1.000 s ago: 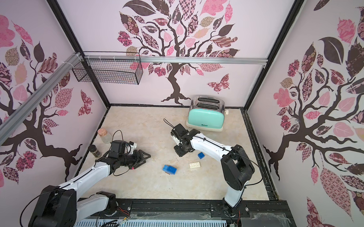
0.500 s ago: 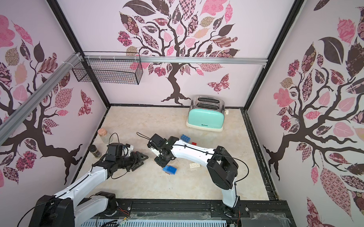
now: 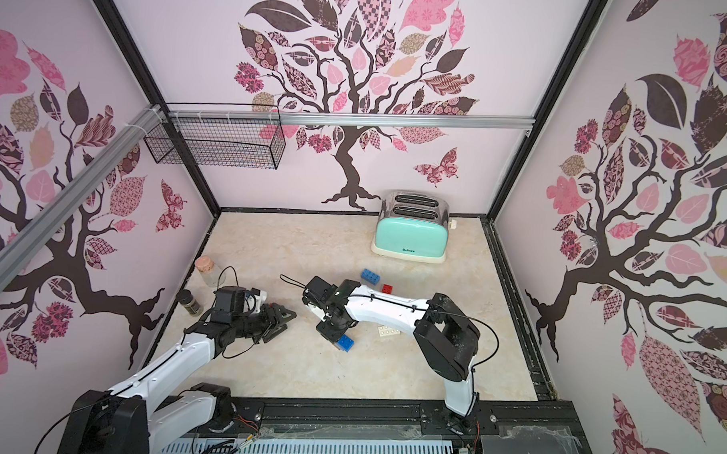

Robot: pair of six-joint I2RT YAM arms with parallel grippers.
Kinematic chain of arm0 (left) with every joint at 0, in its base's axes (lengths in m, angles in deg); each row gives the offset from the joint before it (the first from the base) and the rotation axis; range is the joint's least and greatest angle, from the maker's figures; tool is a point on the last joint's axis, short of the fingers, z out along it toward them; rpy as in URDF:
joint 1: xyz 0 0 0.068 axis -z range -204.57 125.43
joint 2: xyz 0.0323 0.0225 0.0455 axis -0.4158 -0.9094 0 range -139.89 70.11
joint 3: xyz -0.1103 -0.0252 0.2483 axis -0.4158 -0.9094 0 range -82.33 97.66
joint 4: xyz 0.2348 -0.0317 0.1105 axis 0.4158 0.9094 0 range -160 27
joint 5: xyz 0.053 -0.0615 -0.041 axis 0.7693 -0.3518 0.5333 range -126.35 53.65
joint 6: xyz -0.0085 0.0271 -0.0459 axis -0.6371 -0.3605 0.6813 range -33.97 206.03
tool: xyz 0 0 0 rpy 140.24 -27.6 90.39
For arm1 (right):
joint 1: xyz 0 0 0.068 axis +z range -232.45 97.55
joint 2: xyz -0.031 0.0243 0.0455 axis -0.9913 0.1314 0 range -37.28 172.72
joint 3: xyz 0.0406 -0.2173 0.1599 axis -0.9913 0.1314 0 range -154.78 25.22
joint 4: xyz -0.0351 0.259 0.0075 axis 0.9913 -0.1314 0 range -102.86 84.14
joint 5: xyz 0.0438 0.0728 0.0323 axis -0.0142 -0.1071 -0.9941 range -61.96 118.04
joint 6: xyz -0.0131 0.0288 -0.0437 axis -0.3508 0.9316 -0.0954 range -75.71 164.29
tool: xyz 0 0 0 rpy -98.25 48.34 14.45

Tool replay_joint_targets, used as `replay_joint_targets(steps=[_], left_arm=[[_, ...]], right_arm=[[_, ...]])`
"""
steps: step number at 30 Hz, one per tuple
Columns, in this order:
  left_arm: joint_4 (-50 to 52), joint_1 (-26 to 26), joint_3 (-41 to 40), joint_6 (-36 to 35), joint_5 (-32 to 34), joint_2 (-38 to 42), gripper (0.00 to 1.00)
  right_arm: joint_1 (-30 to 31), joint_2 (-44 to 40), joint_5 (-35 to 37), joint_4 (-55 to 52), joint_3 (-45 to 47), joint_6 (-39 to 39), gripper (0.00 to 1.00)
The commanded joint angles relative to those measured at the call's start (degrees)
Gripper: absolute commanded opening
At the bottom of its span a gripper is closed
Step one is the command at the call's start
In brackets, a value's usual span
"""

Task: Assemble a heart with lego
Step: Assemble the lego brick with the lego brick.

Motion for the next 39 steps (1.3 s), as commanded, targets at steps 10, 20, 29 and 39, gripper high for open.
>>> replay_joint_targets(steps=[10, 20, 29, 39], left_arm=[[-1.0, -0.4, -0.9, -0.1, -0.1, -0.1, 0.59], [-0.7, -0.4, -0.9, -0.2, 0.5, 0.2, 0.59], [0.2, -0.6, -0.5, -0.7, 1.0, 0.2, 0.59], [1.2, -0.6, 0.0, -0.9, 1.5, 0.7, 0.59]], right_arm=[[3.1, -1.3, 5.4, -1.0, 0.1, -0.5, 0.26], [4.5, -0.9, 8.1, -1.7, 2.5, 0.2, 0.25], [4.4, 0.7, 5.9, -0.7, 8.3, -2.5, 0.24], [4.3, 0.0, 8.8, 0.0, 8.6, -4.7, 0.26]])
